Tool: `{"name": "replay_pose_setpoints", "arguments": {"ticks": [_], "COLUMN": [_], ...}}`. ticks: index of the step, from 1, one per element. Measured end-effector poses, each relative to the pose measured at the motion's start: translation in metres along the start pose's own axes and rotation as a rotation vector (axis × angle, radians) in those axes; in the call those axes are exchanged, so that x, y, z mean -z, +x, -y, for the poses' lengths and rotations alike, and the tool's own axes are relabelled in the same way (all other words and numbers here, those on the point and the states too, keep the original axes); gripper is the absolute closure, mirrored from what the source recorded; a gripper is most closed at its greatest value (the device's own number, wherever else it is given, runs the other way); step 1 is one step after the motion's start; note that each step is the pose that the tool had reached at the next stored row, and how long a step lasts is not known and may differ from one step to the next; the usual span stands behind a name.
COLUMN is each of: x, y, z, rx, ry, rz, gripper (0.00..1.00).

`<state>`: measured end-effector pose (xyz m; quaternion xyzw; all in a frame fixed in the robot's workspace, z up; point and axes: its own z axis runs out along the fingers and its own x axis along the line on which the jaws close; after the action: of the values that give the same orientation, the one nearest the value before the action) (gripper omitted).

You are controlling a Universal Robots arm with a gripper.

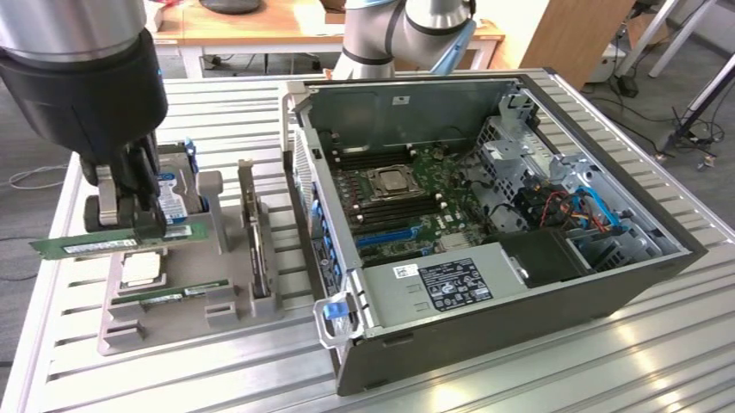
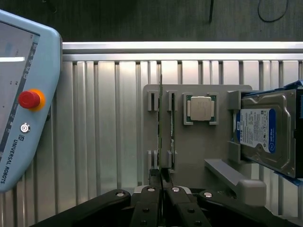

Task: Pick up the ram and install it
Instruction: 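Pick up the ram and move it above insertion slot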

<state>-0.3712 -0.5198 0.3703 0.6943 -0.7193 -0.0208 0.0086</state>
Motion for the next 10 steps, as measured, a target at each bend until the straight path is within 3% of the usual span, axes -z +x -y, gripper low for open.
{"name": "replay_pose_setpoints", "arguments": {"ticks": [10], "x": [0.0254], "y": [0.000], "z": [-0.0011], "rx": [0.000], "ry": [0.0001], "rz": [0.0001], "gripper": [0.88]}}
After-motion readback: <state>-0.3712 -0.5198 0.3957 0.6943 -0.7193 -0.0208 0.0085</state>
